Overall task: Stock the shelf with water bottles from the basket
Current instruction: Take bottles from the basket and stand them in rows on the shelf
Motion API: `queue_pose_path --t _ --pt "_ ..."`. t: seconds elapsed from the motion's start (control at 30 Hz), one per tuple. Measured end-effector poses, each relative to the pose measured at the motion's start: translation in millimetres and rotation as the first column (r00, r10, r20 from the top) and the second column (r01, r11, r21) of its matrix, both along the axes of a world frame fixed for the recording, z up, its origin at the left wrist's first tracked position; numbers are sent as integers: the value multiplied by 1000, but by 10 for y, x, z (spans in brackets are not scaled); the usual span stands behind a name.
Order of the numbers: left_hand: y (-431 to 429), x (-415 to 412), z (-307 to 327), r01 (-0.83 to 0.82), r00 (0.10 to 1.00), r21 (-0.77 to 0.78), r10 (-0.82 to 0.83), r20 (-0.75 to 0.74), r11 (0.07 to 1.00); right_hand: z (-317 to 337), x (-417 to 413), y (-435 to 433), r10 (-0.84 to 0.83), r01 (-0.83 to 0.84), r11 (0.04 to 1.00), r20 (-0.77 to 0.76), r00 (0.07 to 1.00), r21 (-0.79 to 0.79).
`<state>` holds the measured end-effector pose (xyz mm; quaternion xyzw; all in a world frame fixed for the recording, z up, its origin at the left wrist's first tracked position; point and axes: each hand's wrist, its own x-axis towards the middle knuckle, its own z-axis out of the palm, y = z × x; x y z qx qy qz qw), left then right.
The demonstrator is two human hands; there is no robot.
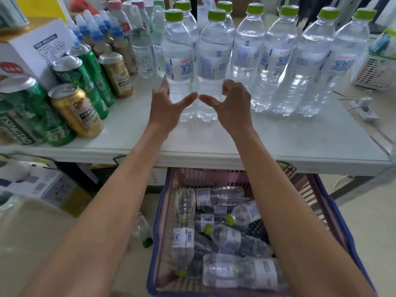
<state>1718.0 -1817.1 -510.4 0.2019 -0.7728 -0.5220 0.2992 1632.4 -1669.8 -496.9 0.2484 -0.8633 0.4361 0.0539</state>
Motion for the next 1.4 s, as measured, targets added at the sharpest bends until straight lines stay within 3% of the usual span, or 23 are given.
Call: queue_pose_path --t 0.1,0.13,0.2,0.27,0.33,0.4,0.47,0.53,0.6,0.63,0.67,0.83,0.93,1.0,1.07,1.17,1.23,1.27,1.37,1.4 --pt "114 223 -49 -144 954 -78 159 253 986 200 106 206 -3 -10 985 76 997 170" --pt "206 374 -68 -232 939 -131 257 229 964 295 172 314 -16 -4 980 99 995 198" --pt "429 714 -104 -316 944 -285 329 -2 905 470 339 550 7 -47 971 166 986 236" --pt "643 985 -134 -115 993 -418 103 -52 901 561 481 766 166 -266 902 295 941 341" --pt "783 1090 -228 312 950 -521 -248 191 795 522 574 926 321 -567 710 526 788 417" --pt "842 1077 -471 666 733 -466 -398 551 582 317 634 1030 313 -749 518 723 615 413" --pt "803 1056 -869 856 439 -301 -281 854 421 -68 673 1137 214 -819 353 814 540 451" --pt "769 1087 -1248 955 209 -185 -84 974 232 -526 749 1233 67 -858 111 857 510 502" --pt "810 1141 -1475 987 153 -154 35 988 42 -902 856 1294 32 -834 -193 853 521 517" --pt "853 1156 -1536 988 154 -153 58 986 -27 -1048 930 1324 76 -790 -300 839 539 534" --pt "890 1143 -1584 986 157 -152 73 985 -68 -1178 1012 1353 121 -755 -344 824 554 558" --pt "958 1029 -1679 978 125 -99 135 983 -184 -1451 1312 1449 153 -733 -247 772 617 634" --pt "870 1030 -1643 951 225 -217 14 974 -220 -1291 1165 1485 217 -771 -199 794 568 605" --pt "799 1021 -1680 952 254 -260 -55 966 -159 -1092 1000 1542 270 -808 -104 798 539 580" --pt "785 1031 -1695 955 278 -284 -83 957 -82 -877 850 1647 358 -833 62 767 532 549" --pt "873 1016 -1540 931 363 -365 -114 925 5 -522 733 1781 497 -885 303 735 462 352" --pt "919 1002 -1381 896 425 -441 -200 883 -44 -323 694 1829 574 -891 437 725 380 122" --pt "920 987 -1344 877 459 -480 -258 850 -19 -227 689 1843 605 -870 494 713 354 13" --pt "818 896 -1336 888 444 -460 -323 836 31 -61 663 1852 672 -770 614 627 394 -174" --pt "801 890 -1240 907 417 -413 -339 843 87 -30 645 1843 685 -744 638 588 430 -199"
